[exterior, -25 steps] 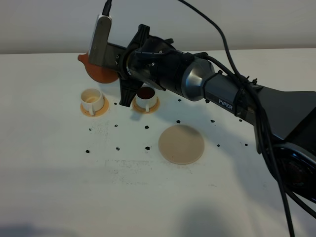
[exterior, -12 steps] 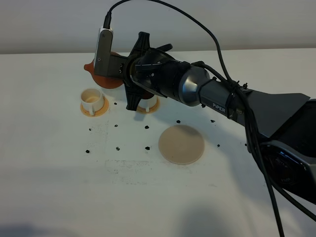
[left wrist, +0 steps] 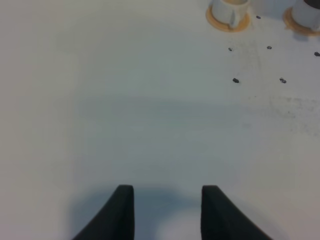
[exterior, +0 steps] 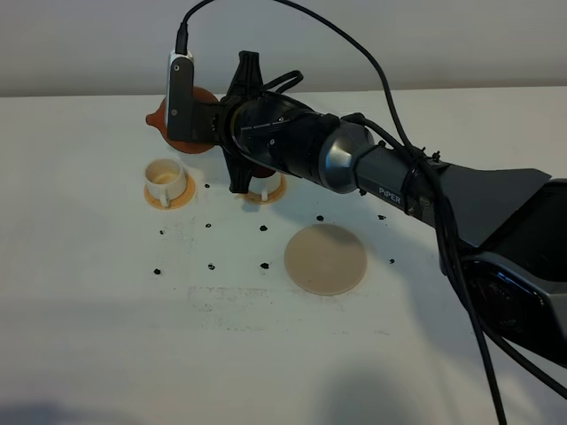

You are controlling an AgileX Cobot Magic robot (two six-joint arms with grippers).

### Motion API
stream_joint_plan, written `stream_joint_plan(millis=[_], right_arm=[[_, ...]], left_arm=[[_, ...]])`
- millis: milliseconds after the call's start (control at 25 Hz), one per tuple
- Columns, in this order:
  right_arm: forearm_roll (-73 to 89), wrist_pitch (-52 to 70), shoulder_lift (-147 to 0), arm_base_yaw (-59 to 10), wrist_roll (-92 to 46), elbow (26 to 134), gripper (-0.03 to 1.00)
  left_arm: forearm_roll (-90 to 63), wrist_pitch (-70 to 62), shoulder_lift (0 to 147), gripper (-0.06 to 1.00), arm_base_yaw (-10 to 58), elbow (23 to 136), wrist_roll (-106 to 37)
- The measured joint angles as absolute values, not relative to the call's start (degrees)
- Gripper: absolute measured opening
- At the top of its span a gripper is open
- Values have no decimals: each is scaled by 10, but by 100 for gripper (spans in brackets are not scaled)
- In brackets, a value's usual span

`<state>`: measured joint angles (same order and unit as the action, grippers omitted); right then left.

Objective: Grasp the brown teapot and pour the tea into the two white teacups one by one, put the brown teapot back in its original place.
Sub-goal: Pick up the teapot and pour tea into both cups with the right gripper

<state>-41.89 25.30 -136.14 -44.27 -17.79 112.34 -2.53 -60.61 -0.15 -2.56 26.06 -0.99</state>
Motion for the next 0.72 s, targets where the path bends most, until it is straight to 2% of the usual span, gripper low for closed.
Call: stream_joint_plan(millis=[720], right_arm=[[-497, 228, -1395, -443, -178, 1123, 11]], left_arm=[[-25, -606, -2, 31, -26, 261, -9]])
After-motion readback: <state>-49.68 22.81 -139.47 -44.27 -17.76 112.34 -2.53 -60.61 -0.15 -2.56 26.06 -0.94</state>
